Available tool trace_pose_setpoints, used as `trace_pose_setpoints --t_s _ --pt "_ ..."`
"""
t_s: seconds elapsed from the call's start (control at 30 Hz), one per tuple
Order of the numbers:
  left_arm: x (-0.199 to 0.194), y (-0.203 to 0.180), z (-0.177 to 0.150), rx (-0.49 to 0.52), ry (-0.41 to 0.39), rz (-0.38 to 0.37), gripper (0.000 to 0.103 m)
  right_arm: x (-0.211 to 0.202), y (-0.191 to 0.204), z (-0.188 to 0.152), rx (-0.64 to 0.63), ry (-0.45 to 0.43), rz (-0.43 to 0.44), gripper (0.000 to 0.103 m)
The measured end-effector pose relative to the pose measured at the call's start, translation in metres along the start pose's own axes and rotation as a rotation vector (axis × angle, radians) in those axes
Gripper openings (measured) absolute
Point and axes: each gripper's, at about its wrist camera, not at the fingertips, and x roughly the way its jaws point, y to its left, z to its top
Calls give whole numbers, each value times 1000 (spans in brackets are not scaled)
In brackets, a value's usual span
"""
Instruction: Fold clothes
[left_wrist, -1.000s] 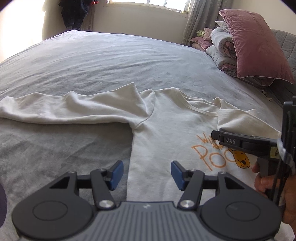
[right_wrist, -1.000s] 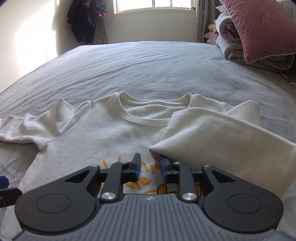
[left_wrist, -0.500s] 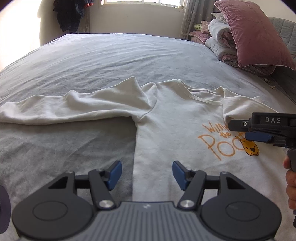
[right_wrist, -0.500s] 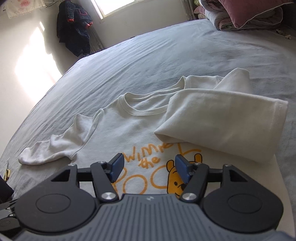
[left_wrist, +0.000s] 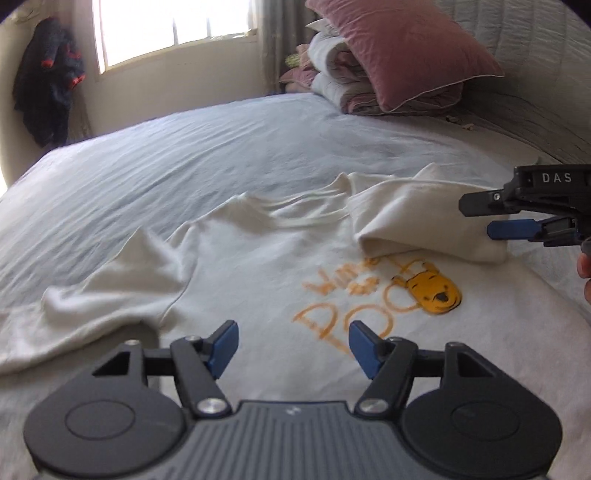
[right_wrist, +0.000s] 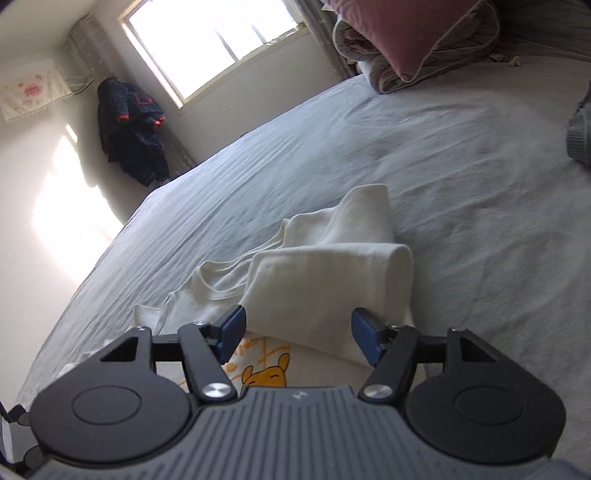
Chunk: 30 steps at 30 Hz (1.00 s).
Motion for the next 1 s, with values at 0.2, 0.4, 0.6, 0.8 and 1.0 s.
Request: trace_pose_setpoints --t_s 0.2,0.4,0.6,0.8,1.0 --pt "47 -41 22 -46 -15 -88 67 -8 -20 5 56 -70 -109 67" --pt "44 -58 30 -52 -90 -109 67 -12 -41 8 158 -122 -38 67" --pt "29 -58 29 -11 -204 -197 83 -12 -35 11 218 -97 114 15" --pt "10 -57 14 22 -355 -330 89 -19 -20 17 272 -89 279 12" --pt "-8 -59 12 5 -460 -250 85 -24 1 24 319 -54 418 11"
